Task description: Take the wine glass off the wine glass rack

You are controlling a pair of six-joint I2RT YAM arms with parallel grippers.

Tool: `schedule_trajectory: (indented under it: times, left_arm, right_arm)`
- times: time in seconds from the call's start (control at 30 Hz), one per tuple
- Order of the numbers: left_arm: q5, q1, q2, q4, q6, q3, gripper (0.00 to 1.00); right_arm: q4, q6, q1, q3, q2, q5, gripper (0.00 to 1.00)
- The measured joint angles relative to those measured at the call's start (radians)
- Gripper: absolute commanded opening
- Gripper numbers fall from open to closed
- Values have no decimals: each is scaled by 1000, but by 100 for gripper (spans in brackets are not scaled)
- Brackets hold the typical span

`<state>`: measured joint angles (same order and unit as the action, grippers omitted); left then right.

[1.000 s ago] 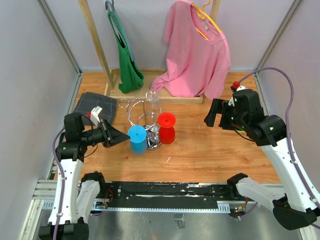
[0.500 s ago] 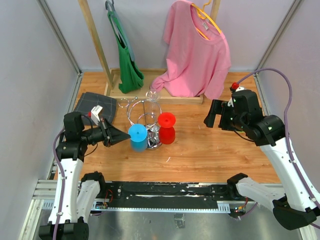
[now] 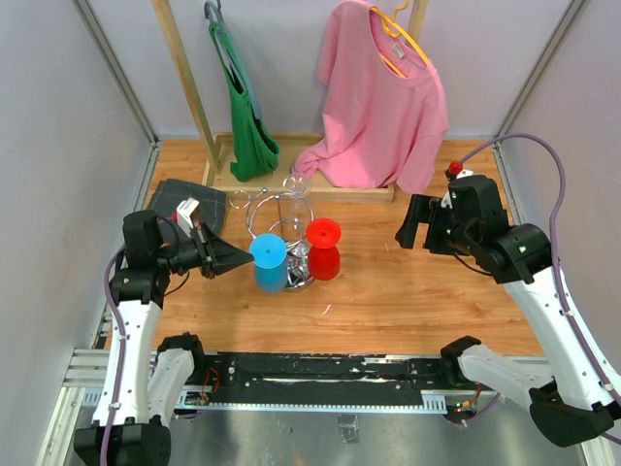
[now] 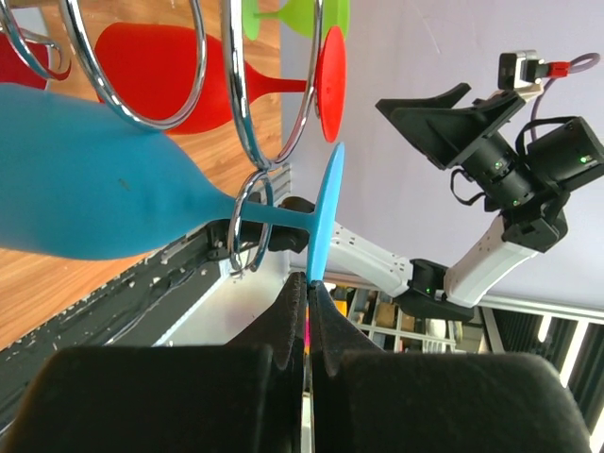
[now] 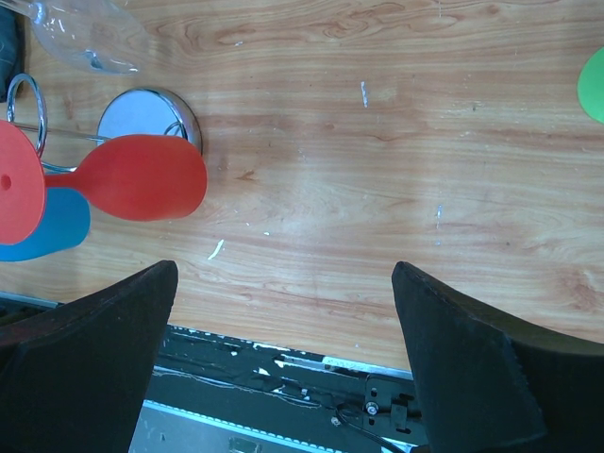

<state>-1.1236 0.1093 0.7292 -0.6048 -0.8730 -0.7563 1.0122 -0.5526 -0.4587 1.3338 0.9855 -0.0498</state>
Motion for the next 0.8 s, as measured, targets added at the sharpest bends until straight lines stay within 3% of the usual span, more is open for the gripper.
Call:
schedule_trajectory:
  times: [0.8]
  left_arm:
    - [13, 27, -35, -68, 47, -29, 0]
  right_arm:
    - [-1, 0, 0, -3, -9, -2, 98]
